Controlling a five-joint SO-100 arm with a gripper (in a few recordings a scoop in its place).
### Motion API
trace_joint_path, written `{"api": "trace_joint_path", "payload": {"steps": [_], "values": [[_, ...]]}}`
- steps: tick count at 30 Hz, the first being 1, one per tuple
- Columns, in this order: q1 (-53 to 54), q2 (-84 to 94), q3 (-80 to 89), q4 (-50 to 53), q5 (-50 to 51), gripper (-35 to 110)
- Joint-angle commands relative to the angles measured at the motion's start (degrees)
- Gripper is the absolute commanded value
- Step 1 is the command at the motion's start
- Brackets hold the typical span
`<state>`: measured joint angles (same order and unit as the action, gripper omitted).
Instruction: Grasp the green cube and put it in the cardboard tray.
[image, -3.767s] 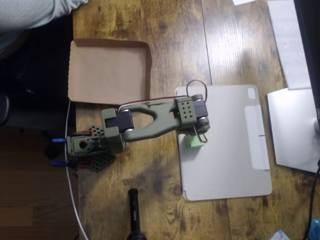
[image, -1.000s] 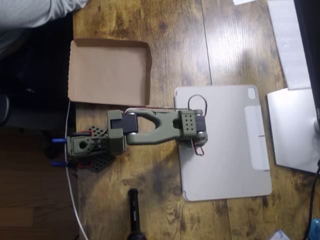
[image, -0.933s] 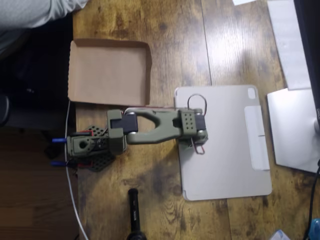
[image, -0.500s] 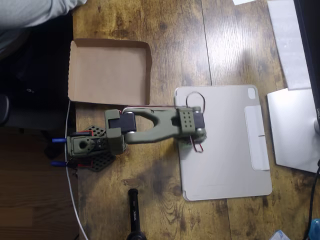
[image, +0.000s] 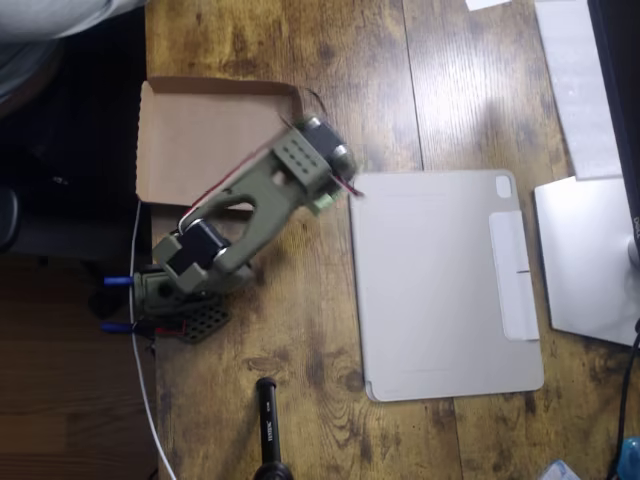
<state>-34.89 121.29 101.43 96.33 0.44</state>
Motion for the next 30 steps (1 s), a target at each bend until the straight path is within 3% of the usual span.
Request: {"api": "trace_joint_path", "payload": {"steps": [1,8,16,30], "values": [[-8.26,2.2,0.35,1.14,-1.41,4],[-18.02,2.81,2.37,1.05,-0.88,4],[-18.02,3.08,4.39,-0.09,-2.02,5],[-20.21,3.16,5.19,-0.09,-3.87,29]]}}
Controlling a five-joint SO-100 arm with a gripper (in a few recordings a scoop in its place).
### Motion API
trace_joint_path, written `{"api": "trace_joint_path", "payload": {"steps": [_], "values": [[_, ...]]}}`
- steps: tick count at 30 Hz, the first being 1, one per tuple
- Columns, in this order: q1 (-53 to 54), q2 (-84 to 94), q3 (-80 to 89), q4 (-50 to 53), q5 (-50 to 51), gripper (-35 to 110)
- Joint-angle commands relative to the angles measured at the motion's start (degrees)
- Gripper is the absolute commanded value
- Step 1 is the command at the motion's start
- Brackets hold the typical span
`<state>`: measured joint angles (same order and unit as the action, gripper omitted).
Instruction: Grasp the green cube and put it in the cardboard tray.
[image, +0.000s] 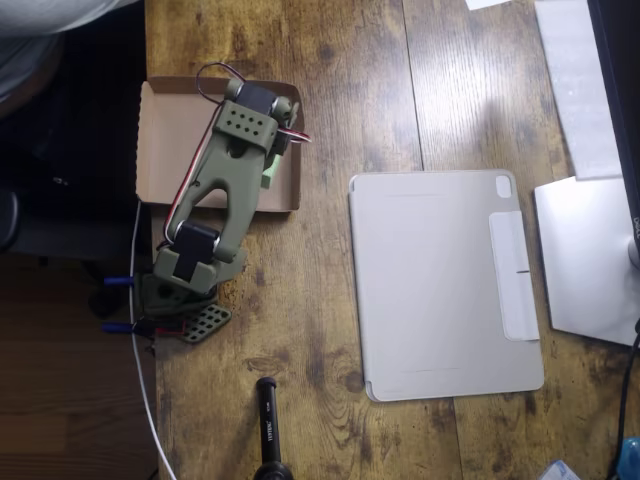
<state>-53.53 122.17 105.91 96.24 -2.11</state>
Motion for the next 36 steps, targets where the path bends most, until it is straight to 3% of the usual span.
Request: {"api": "trace_joint_path", "payload": {"steps": [1,9,15,25,36], "values": [[-1.58,2.29,0.7,-0.09,-1.32,29],[4.04,2.46,0.88,-0.97,-5.01,31],[23.64,1.76,-0.7,-5.27,-8.88,31],[55.72,-5.1,-3.78,-6.68,-2.46,17],[54.93,-7.03,-2.9,6.42,-0.26,7]]}}
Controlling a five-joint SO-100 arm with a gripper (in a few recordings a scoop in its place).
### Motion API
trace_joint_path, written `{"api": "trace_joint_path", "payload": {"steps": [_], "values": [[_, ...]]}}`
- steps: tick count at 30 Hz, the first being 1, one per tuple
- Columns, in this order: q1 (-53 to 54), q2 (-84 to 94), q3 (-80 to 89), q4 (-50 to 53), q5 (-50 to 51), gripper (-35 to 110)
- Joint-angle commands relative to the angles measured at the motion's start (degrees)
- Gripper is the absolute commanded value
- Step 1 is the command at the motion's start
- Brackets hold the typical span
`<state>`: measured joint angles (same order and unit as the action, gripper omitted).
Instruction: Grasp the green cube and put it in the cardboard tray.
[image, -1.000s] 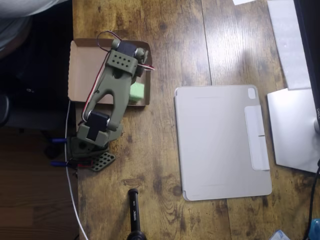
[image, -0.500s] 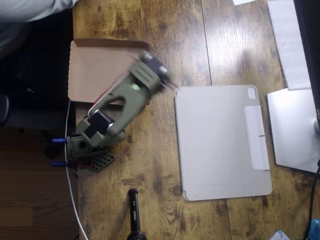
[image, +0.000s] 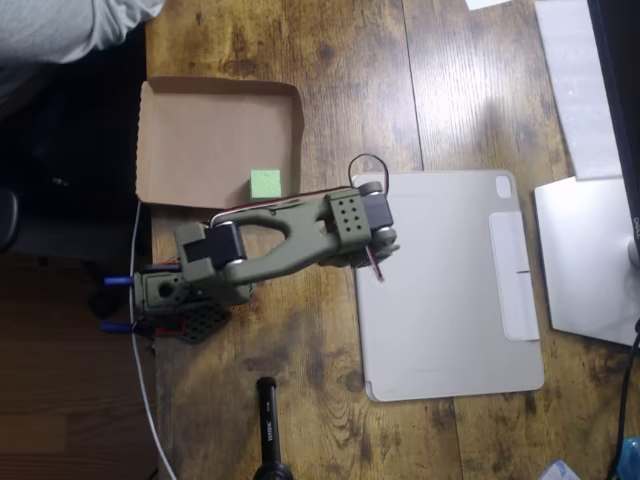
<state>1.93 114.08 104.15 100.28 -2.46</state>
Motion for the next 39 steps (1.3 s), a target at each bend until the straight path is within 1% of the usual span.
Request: {"api": "trace_joint_path", "payload": {"steps": [1,14,20,26,30,39], "values": [[-0.62,1.05,-0.7,2.37,0.26,7],[-2.81,-8.26,3.16,-1.85,6.33,7],[-0.62,-8.53,1.85,1.05,5.36,6],[0.44,-7.38,1.67,1.23,5.01,5],[0.44,-7.29,1.49,1.23,4.39,0],[1.14,-7.38,0.97,1.76,5.1,0]]}}
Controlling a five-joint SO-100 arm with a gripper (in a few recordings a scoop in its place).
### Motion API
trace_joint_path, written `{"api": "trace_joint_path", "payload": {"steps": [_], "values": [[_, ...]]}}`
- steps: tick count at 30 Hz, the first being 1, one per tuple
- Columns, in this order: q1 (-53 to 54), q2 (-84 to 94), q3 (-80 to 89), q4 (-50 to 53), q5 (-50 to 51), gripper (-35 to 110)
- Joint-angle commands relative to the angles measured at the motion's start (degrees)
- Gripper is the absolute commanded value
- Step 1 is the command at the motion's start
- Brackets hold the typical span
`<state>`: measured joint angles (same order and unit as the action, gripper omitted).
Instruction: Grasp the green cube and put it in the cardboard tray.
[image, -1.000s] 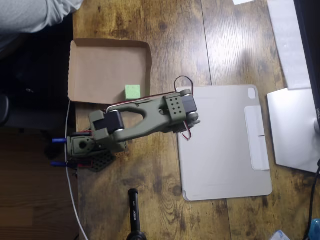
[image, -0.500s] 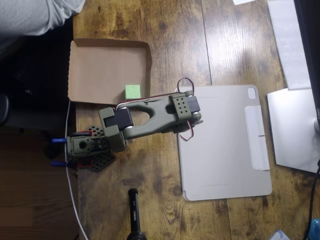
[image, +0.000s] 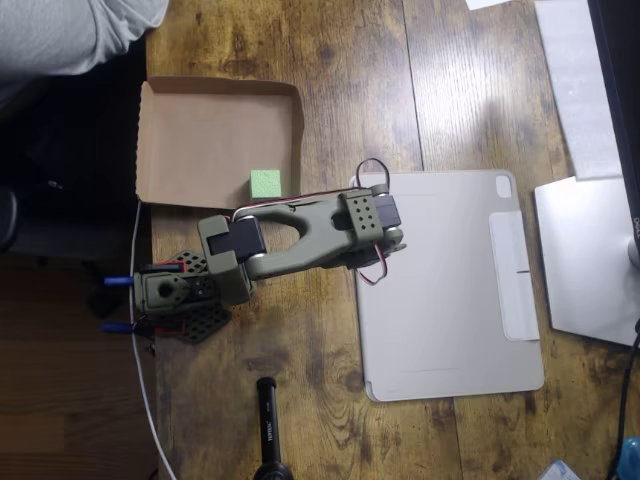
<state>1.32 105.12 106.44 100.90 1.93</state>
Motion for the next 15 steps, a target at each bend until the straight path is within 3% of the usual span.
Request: {"api": "trace_joint_path", "payload": {"steps": [1,15], "values": [[1.93,1.58,-1.41,1.23,0.88,0],[1.41,0.88,-1.32,1.32,4.04,0]]}}
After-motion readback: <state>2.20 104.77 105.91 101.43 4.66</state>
